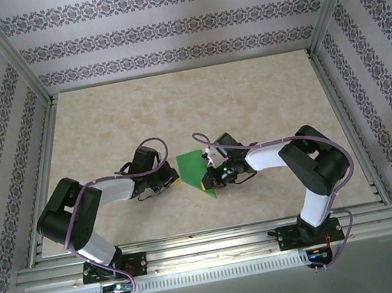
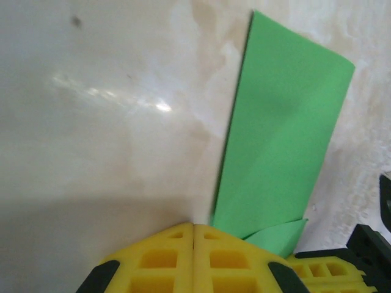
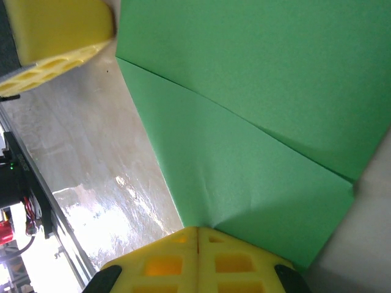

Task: Fold a paper plane with a square sheet of paper (pick it up from the middle)
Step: Third fold the triangle at the center of the table.

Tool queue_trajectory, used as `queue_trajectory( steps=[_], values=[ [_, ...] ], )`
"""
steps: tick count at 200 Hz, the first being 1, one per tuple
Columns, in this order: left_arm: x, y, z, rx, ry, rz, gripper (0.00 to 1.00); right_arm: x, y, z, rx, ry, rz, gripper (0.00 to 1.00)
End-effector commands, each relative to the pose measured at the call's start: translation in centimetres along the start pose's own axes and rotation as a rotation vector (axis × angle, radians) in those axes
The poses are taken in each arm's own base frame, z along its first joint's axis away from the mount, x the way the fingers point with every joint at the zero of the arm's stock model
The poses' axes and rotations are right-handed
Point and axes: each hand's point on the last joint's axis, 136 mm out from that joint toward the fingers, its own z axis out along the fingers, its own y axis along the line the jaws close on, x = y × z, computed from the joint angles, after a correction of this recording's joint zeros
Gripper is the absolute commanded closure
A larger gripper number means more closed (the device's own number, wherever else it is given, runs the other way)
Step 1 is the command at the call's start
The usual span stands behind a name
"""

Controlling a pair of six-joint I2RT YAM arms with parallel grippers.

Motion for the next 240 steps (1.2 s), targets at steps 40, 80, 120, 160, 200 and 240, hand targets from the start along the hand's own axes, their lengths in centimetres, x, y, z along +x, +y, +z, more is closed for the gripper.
queue_trajectory(
  steps=[40,80,120,160,200,240],
  values=[
    [-1.0,-2.6,-2.7,0.019,-0.042,0.059,0.95,3.2,-3.2,0.7,0.105,0.092,0.077,1.00],
    [1.4,-5.5,-0.5,0.110,0.044,0.101,0.95,3.0,-3.0,0.7,0.099,0.085,0.077,1.00],
    [3.2,-5.3,2.2,0.116,0.095,0.091,0.95,2.9,-3.0,0.7,0.098,0.086,0.076,1.00],
    [3.5,-1.5,3.0,-0.002,0.068,0.033,0.96,2.3,-1.8,0.2,0.072,0.071,0.058,1.00],
    [4.3,-0.2,2.9,-0.025,0.082,0.033,0.97,0.5,1.9,-0.9,-0.002,0.031,-0.012,1.00],
    [4.4,-0.4,3.0,-0.021,0.093,0.044,0.97,-0.4,3.0,0.3,-0.002,0.040,-0.044,1.00]
  ],
)
